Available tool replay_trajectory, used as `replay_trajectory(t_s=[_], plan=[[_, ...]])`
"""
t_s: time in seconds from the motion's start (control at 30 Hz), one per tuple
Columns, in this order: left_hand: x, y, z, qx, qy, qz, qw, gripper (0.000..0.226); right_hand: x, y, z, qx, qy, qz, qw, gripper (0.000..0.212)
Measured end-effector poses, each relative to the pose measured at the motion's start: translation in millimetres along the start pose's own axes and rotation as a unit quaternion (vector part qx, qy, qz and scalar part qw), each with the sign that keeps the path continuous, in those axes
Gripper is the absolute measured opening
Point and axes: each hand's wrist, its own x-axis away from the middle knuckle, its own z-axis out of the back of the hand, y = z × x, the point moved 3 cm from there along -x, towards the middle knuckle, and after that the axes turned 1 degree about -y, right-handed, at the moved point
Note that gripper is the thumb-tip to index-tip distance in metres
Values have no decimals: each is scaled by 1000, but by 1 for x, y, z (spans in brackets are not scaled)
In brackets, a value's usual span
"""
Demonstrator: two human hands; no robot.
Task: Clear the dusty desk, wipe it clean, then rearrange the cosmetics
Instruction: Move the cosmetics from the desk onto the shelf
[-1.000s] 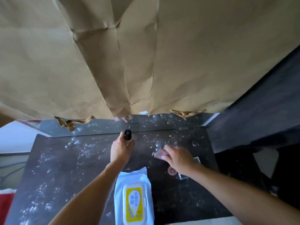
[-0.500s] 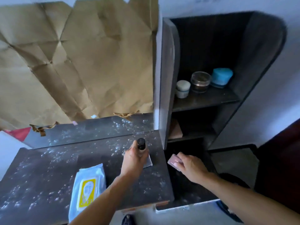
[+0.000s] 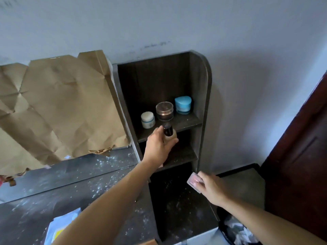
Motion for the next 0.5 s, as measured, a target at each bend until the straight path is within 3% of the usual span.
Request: replay_trajectory(t_s=[0.27, 0.5], plan=[[-96, 27, -29, -10, -59, 16, 998, 20, -16, 20, 30, 3, 33, -28, 999, 25], [-128, 18, -56, -44, -80, -11, 996, 31, -46, 48, 22, -28, 35, -79, 996, 26]])
